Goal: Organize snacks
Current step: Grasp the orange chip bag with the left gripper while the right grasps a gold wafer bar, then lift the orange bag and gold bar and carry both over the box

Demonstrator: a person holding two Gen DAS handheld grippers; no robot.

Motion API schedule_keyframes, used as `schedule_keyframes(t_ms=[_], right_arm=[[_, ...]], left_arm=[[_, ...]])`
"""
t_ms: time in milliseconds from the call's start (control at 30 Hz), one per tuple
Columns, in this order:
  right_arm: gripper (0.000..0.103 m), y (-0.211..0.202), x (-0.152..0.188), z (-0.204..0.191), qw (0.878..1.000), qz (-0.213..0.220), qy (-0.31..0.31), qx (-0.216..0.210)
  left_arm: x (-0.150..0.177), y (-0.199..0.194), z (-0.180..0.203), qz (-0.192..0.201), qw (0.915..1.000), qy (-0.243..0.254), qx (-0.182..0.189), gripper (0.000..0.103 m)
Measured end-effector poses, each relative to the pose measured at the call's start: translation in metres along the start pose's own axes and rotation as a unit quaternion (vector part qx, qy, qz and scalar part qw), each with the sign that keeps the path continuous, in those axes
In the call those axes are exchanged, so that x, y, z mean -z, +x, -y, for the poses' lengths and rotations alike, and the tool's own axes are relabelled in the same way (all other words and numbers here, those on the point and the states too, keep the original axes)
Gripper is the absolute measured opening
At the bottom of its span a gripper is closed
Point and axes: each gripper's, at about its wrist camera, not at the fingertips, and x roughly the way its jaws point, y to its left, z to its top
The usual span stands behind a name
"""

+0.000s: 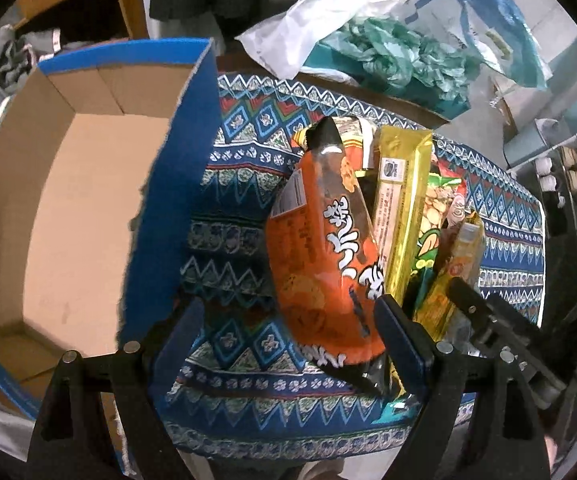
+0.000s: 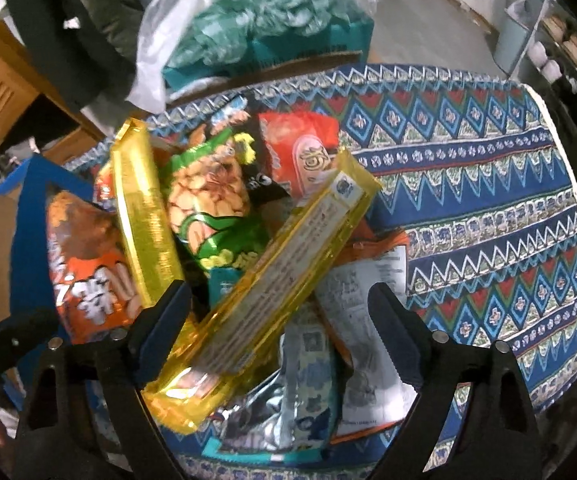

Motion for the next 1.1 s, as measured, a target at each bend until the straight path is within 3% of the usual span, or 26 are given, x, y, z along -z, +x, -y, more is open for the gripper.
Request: schedule_keyframes(t_ms=[400,733,900,1100], right_arm=[[0.078,0.034,-0.001,-0.005,0.999,-0.03,-0.001,-0.022],[0.056,0.044,-0.002,-0.011,0.999,-0.032,0.001,-0.044],[0.045,0.034,0.001,-0.007,0.998,-0.023,-0.004,-0.053],[0.036,0.02,0.003,-0.015,0.998,-0.008,-0.029,-0.054]], left_arm=[[-0.013,0.039,0.011,-0.036,0.9991,-0.015,0.017,0.088],[-0.016,0.063,0.002,-0.055,0.9953,-0.04,0.069,0.087],[-0.014,0.064,-0.001,-0.053,0.993,-0.036,0.099,0.058],[-0.011,0.054,0.0,-0.035,0.9957,-0.01,0.085,0.048]])
